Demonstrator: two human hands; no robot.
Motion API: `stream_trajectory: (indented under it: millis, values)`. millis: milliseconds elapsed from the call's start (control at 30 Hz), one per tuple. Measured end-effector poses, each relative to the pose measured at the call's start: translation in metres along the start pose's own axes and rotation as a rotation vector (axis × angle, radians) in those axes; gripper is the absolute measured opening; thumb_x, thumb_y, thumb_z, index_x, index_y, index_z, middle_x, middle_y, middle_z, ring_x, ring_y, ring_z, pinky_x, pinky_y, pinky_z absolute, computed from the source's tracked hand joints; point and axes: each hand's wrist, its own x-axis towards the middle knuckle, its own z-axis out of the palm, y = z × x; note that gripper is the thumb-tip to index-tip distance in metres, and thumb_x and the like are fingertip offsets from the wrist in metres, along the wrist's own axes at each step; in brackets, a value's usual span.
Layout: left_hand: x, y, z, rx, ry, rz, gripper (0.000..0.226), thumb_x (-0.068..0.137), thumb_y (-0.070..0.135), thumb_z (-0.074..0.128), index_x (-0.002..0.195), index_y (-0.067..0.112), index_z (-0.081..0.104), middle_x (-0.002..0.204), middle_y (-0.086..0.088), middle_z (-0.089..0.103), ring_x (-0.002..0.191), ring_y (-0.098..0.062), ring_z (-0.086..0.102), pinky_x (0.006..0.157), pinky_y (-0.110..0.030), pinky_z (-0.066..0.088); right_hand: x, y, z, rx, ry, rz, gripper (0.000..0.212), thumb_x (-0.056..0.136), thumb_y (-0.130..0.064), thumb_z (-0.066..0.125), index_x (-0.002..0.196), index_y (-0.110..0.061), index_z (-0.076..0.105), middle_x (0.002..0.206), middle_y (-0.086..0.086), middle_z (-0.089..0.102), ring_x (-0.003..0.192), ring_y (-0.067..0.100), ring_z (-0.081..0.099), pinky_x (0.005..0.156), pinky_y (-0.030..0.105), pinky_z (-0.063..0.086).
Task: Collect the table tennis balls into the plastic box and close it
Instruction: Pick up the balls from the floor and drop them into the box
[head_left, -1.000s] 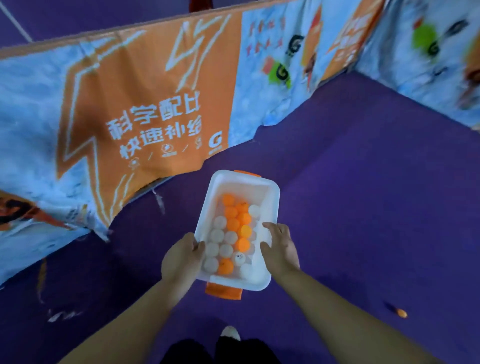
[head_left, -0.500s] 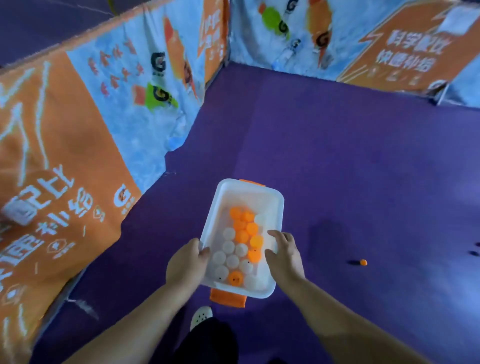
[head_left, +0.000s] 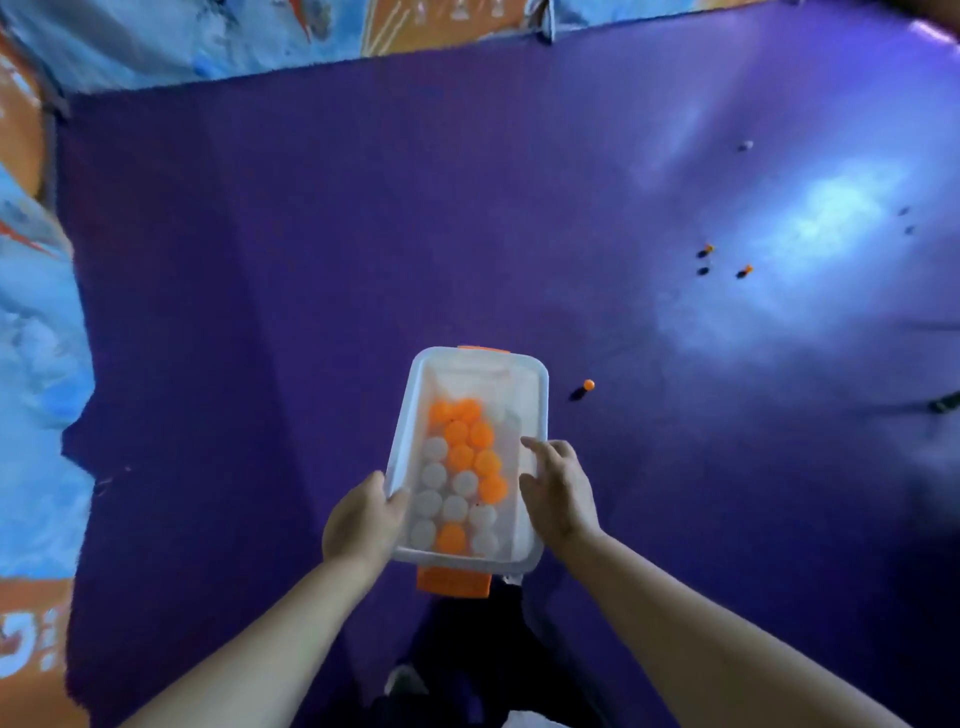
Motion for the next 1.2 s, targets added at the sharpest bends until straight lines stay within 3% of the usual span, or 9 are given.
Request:
stream_trajectory:
  millis: [200, 533, 733, 900, 1033, 1200]
  values:
    - [0.075, 0.088, 0.033, 0.070, -0.095, 0.138, 0.031, 0.090, 0.027, 0.046, 0.065, 0.014, 0.034, 0.073, -0.008, 0.050, 0.073, -0.031, 0.049, 0.059, -0.034, 0.033, 0.071, 0.039, -0.042, 0.045, 0.104, 0.141, 0.046, 0.088, -0.009, 0.050, 0.132, -0.024, 0.049, 0.123, 0.001, 0.049, 0.100, 0.020, 0.054, 0.078, 0.028, 0.043]
    - [0.197, 0.243, 0.054, -0.008, -0.031, 0.204, 0.040, 0.093, 0.029, 0.049, 0.061, 0.013, 0.030, 0.059, -0.002, 0.039, 0.065, -0.029, 0.041, 0.057, -0.034, 0.027, 0.231, 0.059, -0.129, 0.137, 0.141, 0.138, 0.044, 0.091, -0.014, 0.049, 0.131, -0.032, 0.047, 0.122, -0.003, 0.046, 0.090, 0.011, 0.047, 0.080, 0.029, 0.048]
    - [0.265, 0.311, 0.068, -0.031, -0.069, 0.238, 0.040, 0.093, 0.028, 0.049, 0.061, 0.013, 0.029, 0.060, -0.003, 0.041, 0.059, -0.025, 0.040, 0.053, -0.034, 0.025, 0.314, 0.068, -0.165, 0.193, 0.152, 0.215, 0.050, 0.092, -0.019, 0.050, 0.137, -0.037, 0.038, 0.122, -0.003, 0.045, 0.100, 0.017, 0.054, 0.085, 0.040, 0.053]
    - [0.356, 0.378, 0.084, 0.011, -0.149, 0.327, 0.041, 0.093, 0.028, 0.050, 0.061, 0.015, 0.027, 0.059, -0.002, 0.040, 0.059, -0.026, 0.039, 0.051, -0.035, 0.023, 0.401, 0.079, -0.187, 0.138, 0.165, 0.319, 0.060, 0.090, -0.025, 0.051, 0.143, -0.038, 0.025, 0.122, -0.003, 0.046, 0.089, 0.014, 0.051, 0.072, 0.032, 0.050]
    - [0.434, 0.434, 0.098, 0.049, -0.228, 0.408, 0.041, 0.093, 0.027, 0.050, 0.061, 0.017, 0.026, 0.058, -0.002, 0.038, 0.055, -0.023, 0.038, 0.048, -0.033, 0.022, 0.470, 0.091, -0.198, 0.121, 0.170, 0.429, 0.064, 0.091, -0.031, 0.052, 0.144, -0.040, 0.017, 0.121, -0.005, 0.047, 0.089, 0.015, 0.056, 0.071, 0.033, 0.053]
    - [0.520, 0.479, 0.131, 0.077, -0.264, 0.466, 0.037, 0.094, 0.028, 0.048, 0.065, 0.015, 0.030, 0.061, -0.002, 0.040, 0.056, -0.022, 0.039, 0.048, -0.032, 0.025, 0.540, 0.123, -0.195, 0.247, 0.320, 0.562, 0.057, 0.093, -0.036, 0.051, 0.144, -0.031, 0.025, 0.108, -0.014, 0.050, 0.086, 0.009, 0.051, 0.066, 0.022, 0.039]
